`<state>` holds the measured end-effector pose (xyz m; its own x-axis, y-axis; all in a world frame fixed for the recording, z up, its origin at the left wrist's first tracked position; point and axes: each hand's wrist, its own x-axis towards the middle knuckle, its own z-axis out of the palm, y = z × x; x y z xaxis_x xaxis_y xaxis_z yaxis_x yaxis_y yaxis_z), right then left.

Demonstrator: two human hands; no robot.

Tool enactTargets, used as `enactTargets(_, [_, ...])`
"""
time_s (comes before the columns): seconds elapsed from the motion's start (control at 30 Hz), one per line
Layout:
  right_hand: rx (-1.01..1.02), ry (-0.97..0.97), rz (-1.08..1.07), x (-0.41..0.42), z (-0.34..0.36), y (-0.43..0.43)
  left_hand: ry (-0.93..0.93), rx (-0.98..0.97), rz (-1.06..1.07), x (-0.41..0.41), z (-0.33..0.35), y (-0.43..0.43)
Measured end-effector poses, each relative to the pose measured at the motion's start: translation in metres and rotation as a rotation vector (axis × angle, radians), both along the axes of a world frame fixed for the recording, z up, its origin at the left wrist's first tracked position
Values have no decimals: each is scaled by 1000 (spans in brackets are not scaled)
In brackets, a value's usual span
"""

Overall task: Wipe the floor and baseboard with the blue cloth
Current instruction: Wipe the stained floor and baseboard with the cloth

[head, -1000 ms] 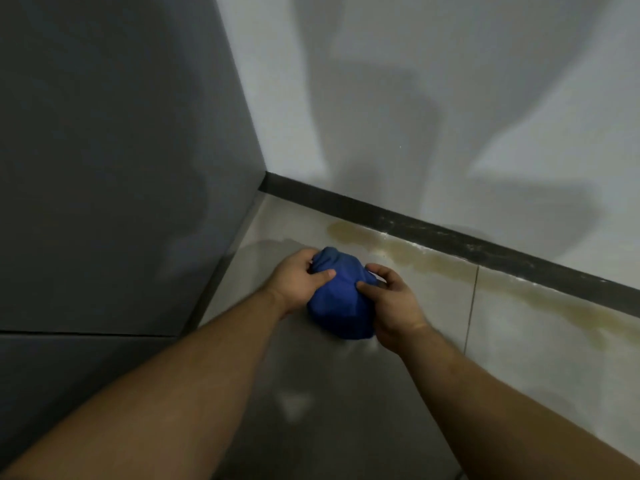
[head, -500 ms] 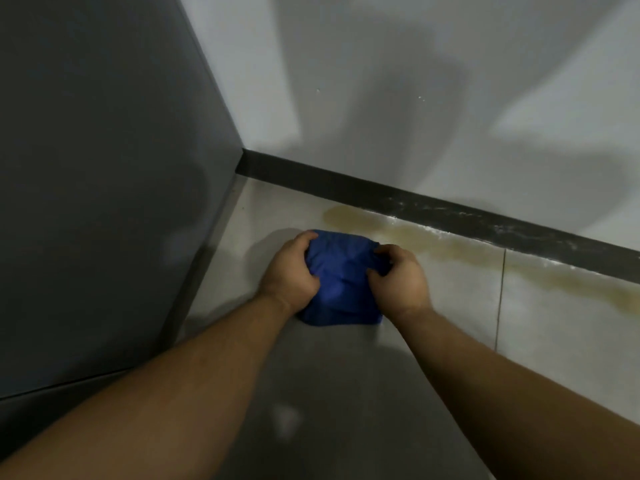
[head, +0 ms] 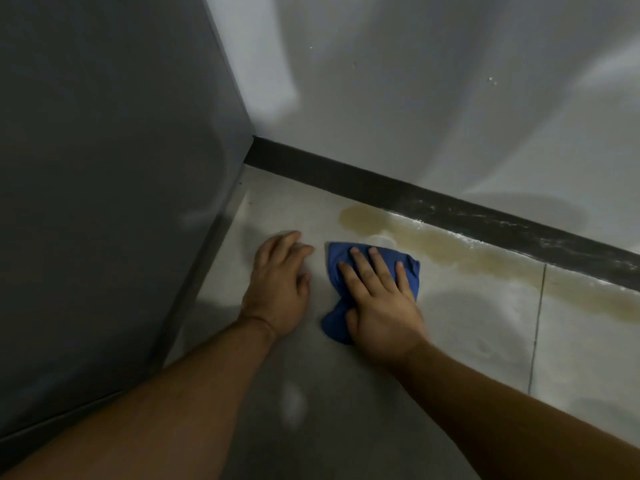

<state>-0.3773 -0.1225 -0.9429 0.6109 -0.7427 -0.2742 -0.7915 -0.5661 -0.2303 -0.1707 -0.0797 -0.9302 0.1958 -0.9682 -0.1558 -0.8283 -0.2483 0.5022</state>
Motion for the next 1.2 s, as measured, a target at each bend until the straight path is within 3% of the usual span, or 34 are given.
enactTargets(0.27, [-29, -43, 62, 38, -4, -50, -41, 96, -45, 0, -9, -4])
enactTargets(0.53, [-66, -38, -133, 3, -3, -30, 18, 301, -120, 1, -12, -8])
enactTargets(0.77, [16, -43, 30, 48, -1, -59, -34, 320, -142, 1, -15, -9])
enactTargets(0.9, [8, -69, -27, 42, 0, -86, -39, 330, -144, 2, -16, -10])
enactTargets(1.07, [-4, -63, -243, 14, -1, -45, -79, 346, -156, 0, -14, -11])
enactTargets(1.2, [42, -70, -59, 25, -2, -41, -100, 362, -170, -2, -13, -12])
